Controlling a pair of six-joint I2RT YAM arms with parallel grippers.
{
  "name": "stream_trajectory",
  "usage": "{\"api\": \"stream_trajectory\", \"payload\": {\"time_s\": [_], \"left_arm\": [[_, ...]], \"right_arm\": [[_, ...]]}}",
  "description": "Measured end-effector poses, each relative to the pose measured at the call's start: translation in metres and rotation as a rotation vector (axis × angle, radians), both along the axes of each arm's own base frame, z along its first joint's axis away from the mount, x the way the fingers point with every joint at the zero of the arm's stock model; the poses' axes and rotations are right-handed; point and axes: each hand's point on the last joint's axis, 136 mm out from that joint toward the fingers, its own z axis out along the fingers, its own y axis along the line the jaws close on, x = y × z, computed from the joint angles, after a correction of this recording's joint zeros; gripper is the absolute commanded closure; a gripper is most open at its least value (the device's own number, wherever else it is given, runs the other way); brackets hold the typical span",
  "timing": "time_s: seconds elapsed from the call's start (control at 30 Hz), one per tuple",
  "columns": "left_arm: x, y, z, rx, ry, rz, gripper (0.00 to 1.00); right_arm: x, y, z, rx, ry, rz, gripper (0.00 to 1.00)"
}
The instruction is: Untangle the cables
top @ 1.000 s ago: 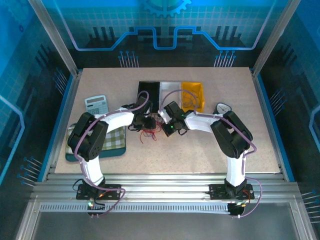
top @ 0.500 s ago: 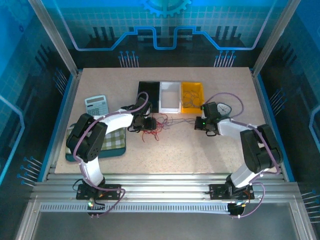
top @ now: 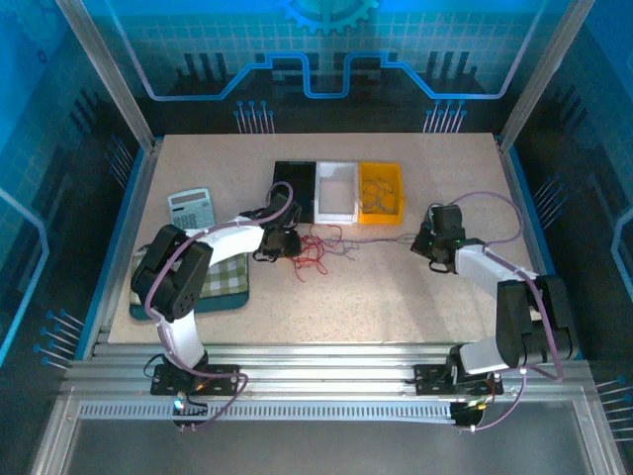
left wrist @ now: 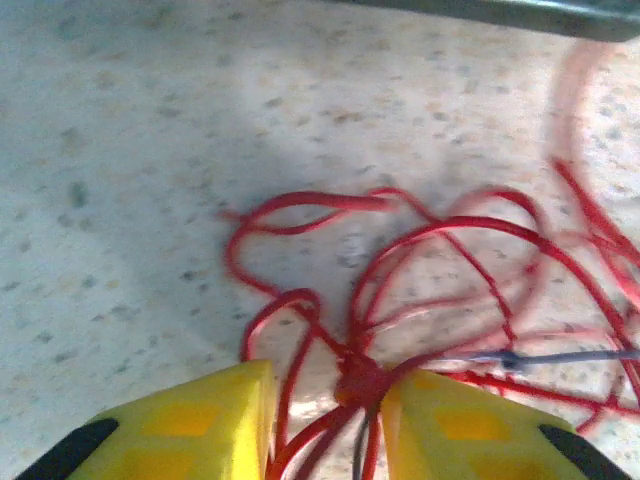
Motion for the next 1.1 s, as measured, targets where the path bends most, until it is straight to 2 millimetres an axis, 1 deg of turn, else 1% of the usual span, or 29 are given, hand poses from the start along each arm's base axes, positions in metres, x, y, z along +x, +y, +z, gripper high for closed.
{"api": "stream_trajectory", "payload": {"time_s": [0.07, 0.13, 0.23, 0.3, 0.33, 0.37, 0.43, 0.47, 0.5, 0.57, 0.63, 0.77, 0.9, 1.0, 1.07, 1.1], "left_arm": [[0.002, 0.004, 0.001, 0.017, -0.012, 0.025, 0.87], [0.003, 0.008, 0.002, 0.027, -0.019, 0.045, 0.93], [0.003, 0.009, 0.004, 0.031, -0.026, 0.064, 1.00], [0.004, 0.012, 0.004, 0.040, -0.028, 0.078, 1.00], [0.004, 0.012, 0.004, 0.041, -0.029, 0.085, 1.00], [0.004, 0.013, 0.004, 0.044, -0.031, 0.090, 1.00], [0.005, 0.014, 0.004, 0.050, -0.034, 0.095, 1.00], [0.004, 0.016, 0.003, 0.056, -0.035, 0.097, 1.00], [0.004, 0.018, 0.003, 0.066, -0.037, 0.099, 1.00], [0.003, 0.018, 0.003, 0.076, -0.042, 0.093, 1.00], [0.002, 0.016, 0.004, 0.090, -0.050, 0.070, 1.00], [0.002, 0.013, 0.004, 0.111, -0.062, 0.038, 1.00], [0.002, 0.012, 0.004, 0.114, -0.065, 0.032, 1.00], [0.002, 0.012, 0.004, 0.115, -0.067, 0.027, 1.00], [0.002, 0.011, 0.004, 0.119, -0.069, 0.014, 1.00], [0.002, 0.010, 0.005, 0.119, -0.071, 0.007, 1.00]], "right_arm": [[-0.004, -0.013, -0.002, 0.008, 0.012, -0.048, 1.00], [-0.006, -0.019, -0.003, 0.019, 0.017, -0.074, 1.00], [-0.008, -0.017, -0.004, 0.045, 0.023, -0.076, 1.00], [-0.008, -0.016, -0.004, 0.051, 0.025, -0.073, 1.00], [-0.008, -0.016, -0.004, 0.054, 0.026, -0.070, 0.97], [-0.008, -0.015, -0.004, 0.058, 0.026, -0.067, 0.90], [-0.008, -0.013, -0.004, 0.064, 0.025, -0.053, 0.70], [-0.008, -0.012, -0.004, 0.067, 0.023, -0.052, 0.63], [-0.007, -0.012, -0.003, 0.061, 0.019, -0.043, 0.59], [-0.005, -0.009, -0.001, 0.056, 0.008, -0.025, 0.54], [-0.003, 0.002, 0.004, 0.032, -0.010, 0.023, 0.52], [0.000, 0.041, 0.022, -0.025, -0.082, 0.161, 0.51], [0.003, 0.059, 0.044, -0.075, -0.169, 0.219, 0.49], [0.008, 0.068, 0.057, -0.062, -0.216, 0.259, 0.49], [0.014, 0.082, 0.060, -0.036, -0.220, 0.324, 0.50], [0.020, 0.095, 0.060, -0.015, -0.221, 0.376, 0.50]]}}
